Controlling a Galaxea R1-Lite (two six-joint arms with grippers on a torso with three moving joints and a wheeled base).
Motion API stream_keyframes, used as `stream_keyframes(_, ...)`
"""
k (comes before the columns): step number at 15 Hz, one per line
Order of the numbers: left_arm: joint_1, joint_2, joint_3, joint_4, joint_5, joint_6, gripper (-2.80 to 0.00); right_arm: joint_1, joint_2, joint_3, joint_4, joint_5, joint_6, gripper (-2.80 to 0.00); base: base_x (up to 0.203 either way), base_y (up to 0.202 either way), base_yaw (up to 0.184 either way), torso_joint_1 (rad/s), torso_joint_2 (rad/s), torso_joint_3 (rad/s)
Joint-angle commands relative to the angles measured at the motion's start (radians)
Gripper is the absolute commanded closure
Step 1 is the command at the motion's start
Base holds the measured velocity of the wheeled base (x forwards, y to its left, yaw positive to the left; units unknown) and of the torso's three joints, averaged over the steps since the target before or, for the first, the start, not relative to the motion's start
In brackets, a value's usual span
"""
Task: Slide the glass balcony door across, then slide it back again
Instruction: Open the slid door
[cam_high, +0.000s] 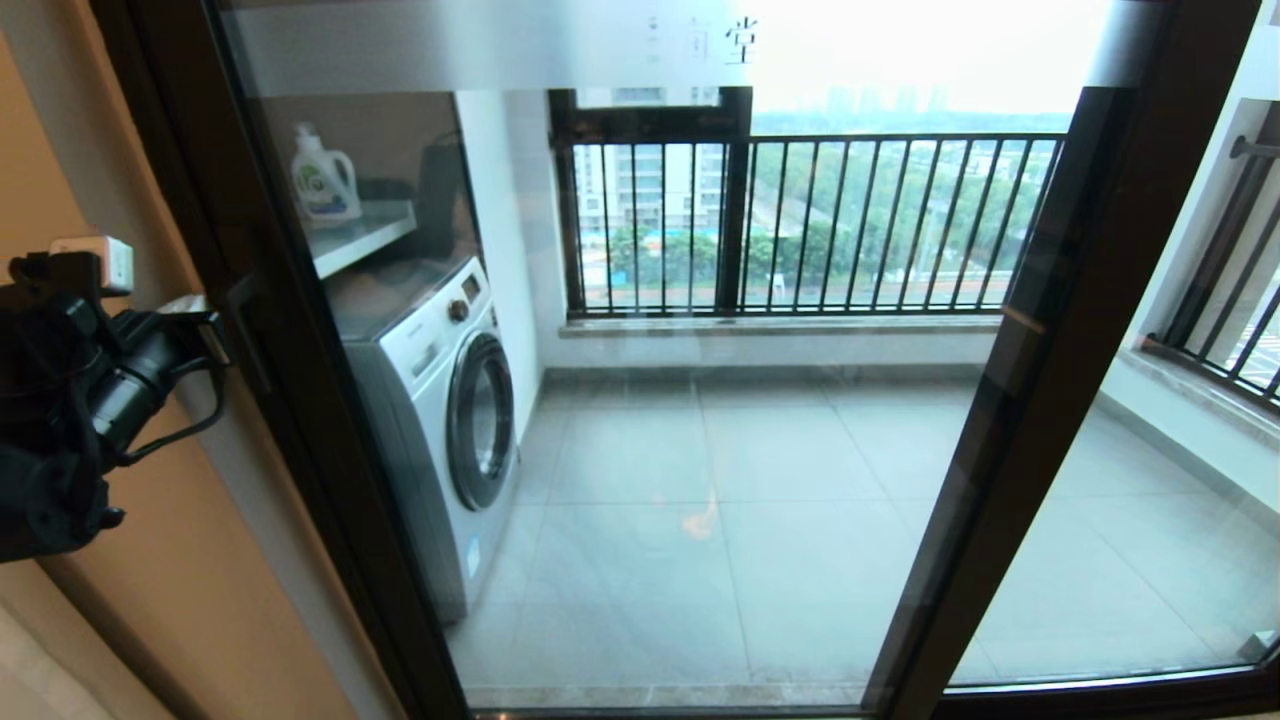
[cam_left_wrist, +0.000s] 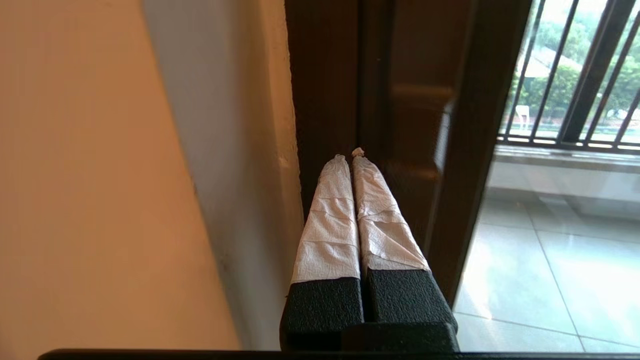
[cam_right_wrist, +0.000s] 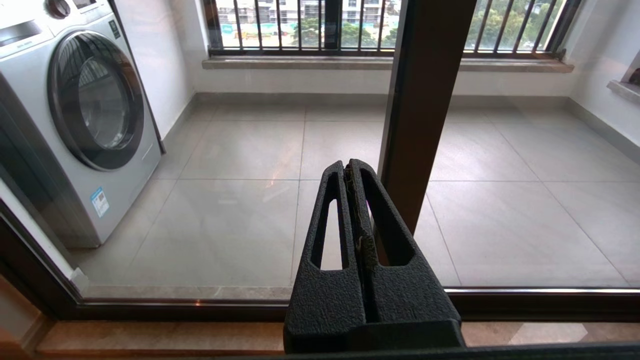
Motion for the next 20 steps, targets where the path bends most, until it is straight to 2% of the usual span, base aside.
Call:
stream_keyframes(1,-0.014,0.106,-0.088,0.003,0.001,0.018,0.00,0.000,-0.001,0.009,0.000,0.001,-0.001,0.00,0.000,0.000,0.000,0.000,0.00,0.000)
stream_keyframes(5,-0.044,0.151,-0.146,0.019,0.001,0.038,0.00,0.000,-0.001,0.009,0.000,0.001,0.000,0.00,0.000,0.000,0.000,0.000,0.00,0.000)
stream_keyframes(10,-0.112,0.108,-0.146,0.019,0.013,0.040,0.00,0.000,-0.001,0.009,0.000,0.001,-0.001,0.00,0.000,0.000,0.000,0.000,0.00,0.000)
stream_keyframes(20,-0.168,0.080,-0.119,0.018,0.035,0.040,0.00,0.000,-0.001,0.011,-0.002,0.001,-0.001,0.00,0.000,0.000,0.000,0.000,0.00,0.000)
